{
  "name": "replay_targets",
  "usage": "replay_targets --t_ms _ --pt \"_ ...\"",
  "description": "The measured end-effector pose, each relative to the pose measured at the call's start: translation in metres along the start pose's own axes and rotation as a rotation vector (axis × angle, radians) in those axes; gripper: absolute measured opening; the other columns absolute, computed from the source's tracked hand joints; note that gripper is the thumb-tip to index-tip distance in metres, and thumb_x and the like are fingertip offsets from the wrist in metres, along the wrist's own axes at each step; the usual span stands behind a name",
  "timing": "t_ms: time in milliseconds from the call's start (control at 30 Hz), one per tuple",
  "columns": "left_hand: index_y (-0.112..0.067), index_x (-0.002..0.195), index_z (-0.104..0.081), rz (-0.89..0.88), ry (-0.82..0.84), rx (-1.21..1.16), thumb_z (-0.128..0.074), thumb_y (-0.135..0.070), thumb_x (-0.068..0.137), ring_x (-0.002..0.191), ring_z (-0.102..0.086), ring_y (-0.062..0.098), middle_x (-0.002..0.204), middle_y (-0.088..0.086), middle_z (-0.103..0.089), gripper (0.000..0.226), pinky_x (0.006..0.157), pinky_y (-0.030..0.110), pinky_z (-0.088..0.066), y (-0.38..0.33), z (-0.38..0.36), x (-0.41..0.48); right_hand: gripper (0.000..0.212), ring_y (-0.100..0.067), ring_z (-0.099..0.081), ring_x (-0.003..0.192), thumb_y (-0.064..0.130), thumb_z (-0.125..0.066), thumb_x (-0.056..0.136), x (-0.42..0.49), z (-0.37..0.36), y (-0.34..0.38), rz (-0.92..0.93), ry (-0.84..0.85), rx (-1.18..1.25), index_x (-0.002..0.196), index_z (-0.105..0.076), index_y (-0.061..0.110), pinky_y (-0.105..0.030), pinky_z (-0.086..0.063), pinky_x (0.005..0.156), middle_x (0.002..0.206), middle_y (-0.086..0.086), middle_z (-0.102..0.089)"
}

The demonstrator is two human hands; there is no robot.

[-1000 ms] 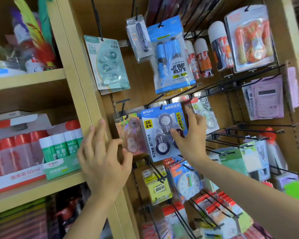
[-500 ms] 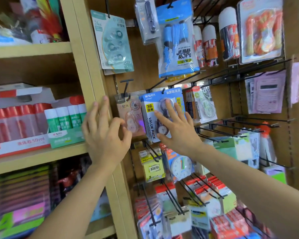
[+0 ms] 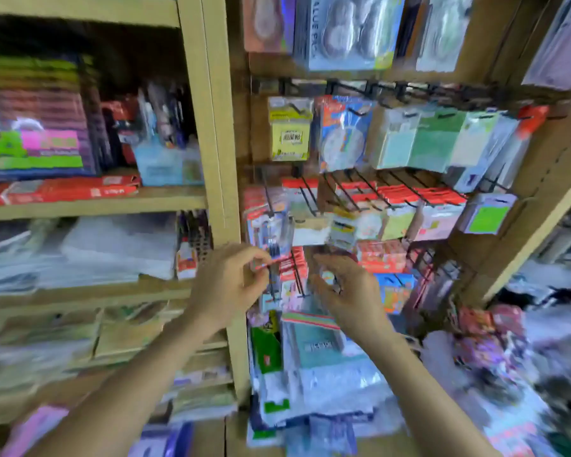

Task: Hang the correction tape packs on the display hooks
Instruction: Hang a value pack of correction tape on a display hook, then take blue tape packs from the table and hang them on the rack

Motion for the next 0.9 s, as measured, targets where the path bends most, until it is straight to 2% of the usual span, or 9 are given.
replay_targets --t_ms 133,233,333,500,600,633,733,833,900 --pt "-0.037 0.091 -0.068 0.497 0.300 -0.130 -0.066 -0.040 0.082 0.076 -0.065 -0.011 0.079 -0.028 -0.069 0.010 0.070 0.024 -0.054 0.042 -0.061 -0.147 0.030 -0.011 -0.063 0.082 0.029 -0.071 0.084 -0.091 -0.052 -0.081 -0.387 0.241 0.002 0.112 -0.071 0.019 -0.030 -0.051 0.074 0.102 0.002 -0.073" --pt "-0.055 0.101 -0.064 0.760 0.494 -0.234 -0.057 -0.057 0.075 0.084 -0.073 0.007 0.084 -0.022 -0.074 0.027 0.079 0.039 -0.059 0.068 -0.097 -0.249 0.031 -0.012 -0.065 0.083 0.018 -0.074 0.086 -0.152 -0.073 -0.123 -0.554 0.413 -0.046 0.117 -0.071 0.017 -0.030 -0.053 0.080 0.100 0.002 -0.071" --pt "-0.068 0.082 -0.063 1.013 0.632 -0.371 -0.060 -0.055 0.069 0.105 -0.071 0.025 0.078 -0.038 -0.067 0.019 0.098 0.044 -0.054 0.079 -0.116 -0.331 0.033 -0.019 -0.069 0.084 0.016 -0.073 0.083 -0.206 -0.087 -0.161 -0.711 0.582 -0.089 0.115 -0.071 0.018 -0.036 -0.056 0.083 0.096 0.000 -0.073" --pt "-0.029 0.091 -0.066 1.204 0.757 -0.328 -0.058 -0.060 0.067 0.088 -0.071 0.025 0.082 0.001 -0.074 0.040 0.086 0.044 -0.056 0.080 -0.141 -0.438 0.045 -0.020 -0.068 0.087 0.034 -0.064 0.067 -0.297 -0.105 -0.219 -0.912 0.744 -0.156 0.108 -0.074 0.018 -0.040 -0.055 0.087 0.101 -0.007 -0.075" --pt "-0.029 0.080 -0.072 1.232 0.875 -0.286 -0.069 -0.030 0.084 0.090 -0.068 0.012 0.088 -0.006 -0.074 0.005 0.086 0.031 -0.052 0.042 -0.125 -0.431 0.026 -0.029 -0.070 0.098 0.018 -0.072 0.080 -0.328 -0.102 -0.213 -0.955 0.852 -0.182 0.105 -0.074 0.012 -0.035 -0.051 0.080 0.102 -0.013 -0.075" --pt "-0.031 0.083 -0.071 1.232 0.897 -0.284 -0.069 -0.022 0.088 0.091 -0.067 0.010 0.090 -0.008 -0.073 0.011 0.085 0.028 -0.049 0.037 -0.126 -0.435 0.020 -0.029 -0.070 0.097 0.015 -0.071 0.082 -0.333 -0.099 -0.207 -0.969 0.855 -0.186 0.101 -0.074 0.009 -0.032 -0.048 0.075 0.100 -0.014 -0.075" --pt "-0.039 0.081 -0.068 1.229 0.971 -0.281 -0.065 -0.034 0.084 0.091 -0.068 0.008 0.090 -0.013 -0.073 0.007 0.085 0.030 -0.052 0.032 -0.136 -0.452 0.022 -0.029 -0.068 0.090 0.013 -0.066 0.083 -0.346 -0.094 -0.203 -1.024 0.834 -0.161 0.100 -0.074 0.001 -0.033 -0.047 0.072 0.094 -0.017 -0.074" --pt "-0.045 0.081 -0.068 1.222 1.019 -0.288 -0.067 -0.035 0.089 0.090 -0.066 0.001 0.090 -0.018 -0.072 0.013 0.079 0.028 -0.050 0.026 -0.157 -0.457 0.033 -0.023 -0.069 0.091 0.028 -0.069 0.077 -0.356 -0.090 -0.207 -1.098 0.757 -0.117 0.106 -0.075 0.013 -0.037 -0.055 0.084 0.097 -0.007 -0.075" --pt "-0.042 0.083 -0.069 1.220 1.070 -0.320 -0.066 -0.033 0.092 0.093 -0.066 0.000 0.094 -0.018 -0.073 0.013 0.081 0.026 -0.051 0.025 -0.178 -0.454 0.025 -0.023 -0.067 0.092 0.021 -0.071 0.082 -0.361 -0.091 -0.215 -1.131 0.724 -0.108 0.106 -0.075 0.014 -0.034 -0.053 0.084 0.097 -0.007 -0.074"
Point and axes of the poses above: each hand's wrist, its own x-axis towards the middle knuckle, its own z-axis out of the back of the hand, y = z × x, the point moved 1 cm from there along x, towards the middle knuckle
